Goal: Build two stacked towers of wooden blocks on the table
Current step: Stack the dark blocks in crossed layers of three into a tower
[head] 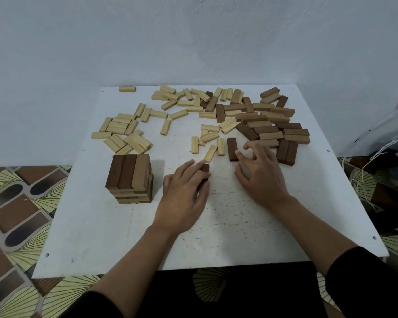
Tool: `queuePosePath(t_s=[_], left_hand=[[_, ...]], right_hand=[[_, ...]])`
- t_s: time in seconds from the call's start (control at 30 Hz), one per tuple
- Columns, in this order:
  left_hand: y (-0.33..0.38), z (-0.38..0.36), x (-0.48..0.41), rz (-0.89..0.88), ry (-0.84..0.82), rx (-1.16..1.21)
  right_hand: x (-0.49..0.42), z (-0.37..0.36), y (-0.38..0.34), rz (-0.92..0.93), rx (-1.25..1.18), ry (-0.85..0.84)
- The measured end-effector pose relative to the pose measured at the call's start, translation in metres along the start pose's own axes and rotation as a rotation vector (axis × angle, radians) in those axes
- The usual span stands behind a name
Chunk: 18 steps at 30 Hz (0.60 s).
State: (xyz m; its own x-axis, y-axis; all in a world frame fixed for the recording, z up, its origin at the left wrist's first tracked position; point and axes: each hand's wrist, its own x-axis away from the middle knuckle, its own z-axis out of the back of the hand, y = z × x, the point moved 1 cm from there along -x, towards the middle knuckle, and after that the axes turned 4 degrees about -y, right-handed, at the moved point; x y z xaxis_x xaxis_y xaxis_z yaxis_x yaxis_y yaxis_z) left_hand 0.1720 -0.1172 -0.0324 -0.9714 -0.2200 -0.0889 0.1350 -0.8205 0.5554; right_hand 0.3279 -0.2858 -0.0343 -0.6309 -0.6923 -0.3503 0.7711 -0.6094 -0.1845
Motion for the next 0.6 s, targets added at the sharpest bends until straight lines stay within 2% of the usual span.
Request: queuePosePath(t_s=[0.17,0.3,0.6], left_hand=[[-0.004,0.0,0.001,0.016,0.026,0.008],[-0.006,-0.001,0.001,0.025,0.038,0.019],[-0.011,-0.005,0.0,-0.018,0.054,-0.007]], right_hand=[[0.004,-0.004,-0.005,0.104,-0.048,-0.002],[0.014,-0.004,-0.016,0.117,-0.064,0.015],[0.035,0.001,-0.047,0.153,-0.352,-0.107]])
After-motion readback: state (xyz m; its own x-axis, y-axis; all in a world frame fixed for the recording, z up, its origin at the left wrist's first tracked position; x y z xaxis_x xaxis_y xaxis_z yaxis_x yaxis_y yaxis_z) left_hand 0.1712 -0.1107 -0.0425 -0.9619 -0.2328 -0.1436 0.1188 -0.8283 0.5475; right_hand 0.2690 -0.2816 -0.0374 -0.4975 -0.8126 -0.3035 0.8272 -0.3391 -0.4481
